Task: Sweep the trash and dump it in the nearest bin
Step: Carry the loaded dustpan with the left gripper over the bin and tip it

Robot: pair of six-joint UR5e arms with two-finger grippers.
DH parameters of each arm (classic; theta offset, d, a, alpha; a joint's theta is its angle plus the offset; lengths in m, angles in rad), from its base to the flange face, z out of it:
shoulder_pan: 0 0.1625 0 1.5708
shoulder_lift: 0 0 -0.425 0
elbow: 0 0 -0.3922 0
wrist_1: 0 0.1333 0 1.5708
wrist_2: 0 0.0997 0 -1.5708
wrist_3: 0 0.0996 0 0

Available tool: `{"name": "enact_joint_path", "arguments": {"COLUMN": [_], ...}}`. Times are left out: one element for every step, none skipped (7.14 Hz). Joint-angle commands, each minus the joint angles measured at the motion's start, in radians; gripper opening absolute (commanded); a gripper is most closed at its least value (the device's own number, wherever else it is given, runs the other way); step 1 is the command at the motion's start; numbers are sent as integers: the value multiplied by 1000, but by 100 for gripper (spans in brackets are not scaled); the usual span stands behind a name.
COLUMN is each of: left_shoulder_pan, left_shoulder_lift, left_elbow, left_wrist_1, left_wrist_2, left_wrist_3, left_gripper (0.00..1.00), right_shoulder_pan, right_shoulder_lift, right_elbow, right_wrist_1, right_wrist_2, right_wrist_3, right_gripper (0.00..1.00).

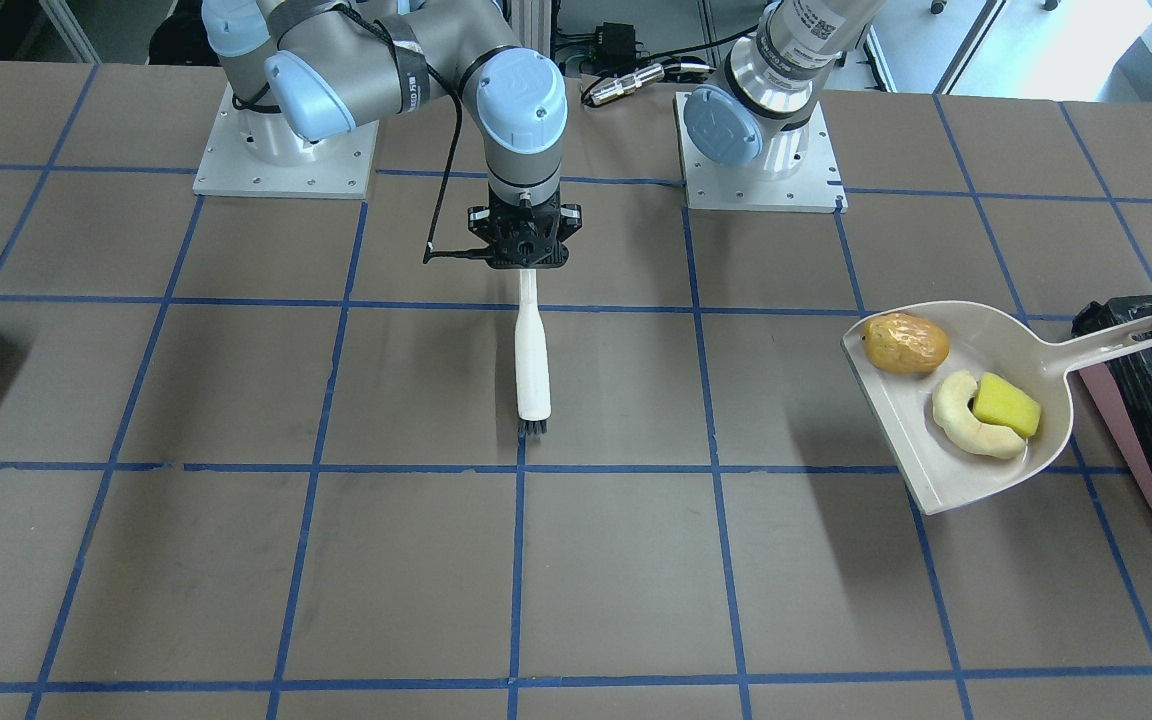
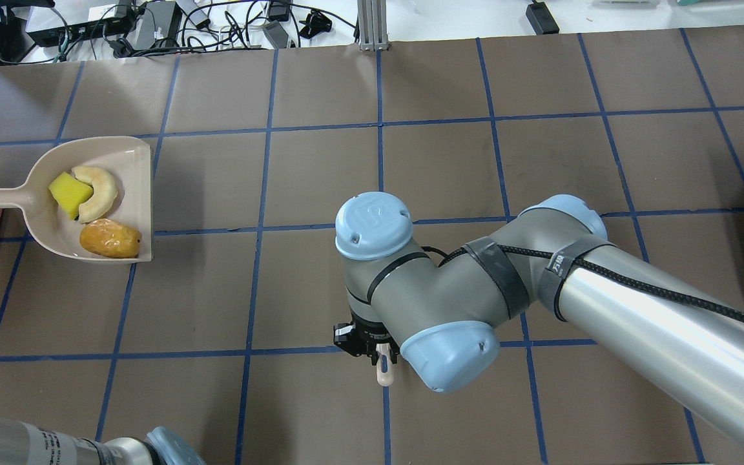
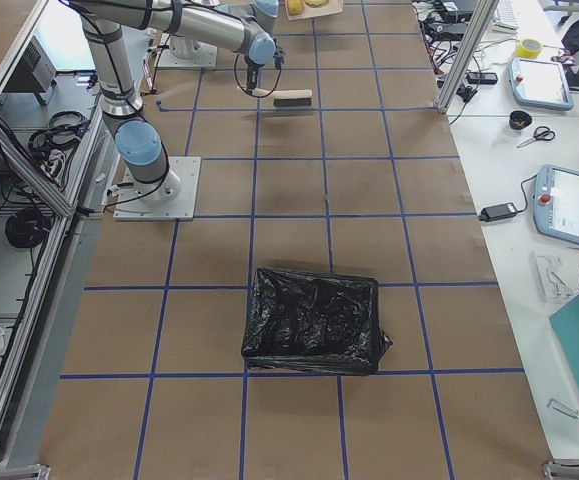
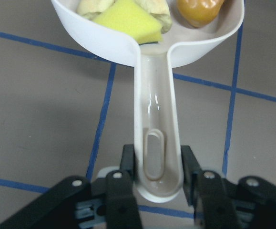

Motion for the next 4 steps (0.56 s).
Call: {"name": "enact_joint_path", "arguments": {"left_shoulder_pan": [33,39,49,69], "left_shoulder_lift": [0,0,2,5], "left_elbow": [0,0,4,4], "left_wrist_1": [-47,-55,-71,-76], "left_wrist_2": [-75,-76,-77,-77], "left_wrist_3": [-10,-10,-10,-10], "left_gripper": [0,0,0,0], "right_shoulder_pan": [5,5,5,-5], "right_shoulder_lift": [-29,-28,-24,-26], "right_elbow": [26,28,26,23], "right_wrist_1": [0,-11,-19,-34], "right_wrist_2": [1,4,18,15], "right_wrist_3": [4,5,4,1], "right_gripper": [0,0,0,0]}}
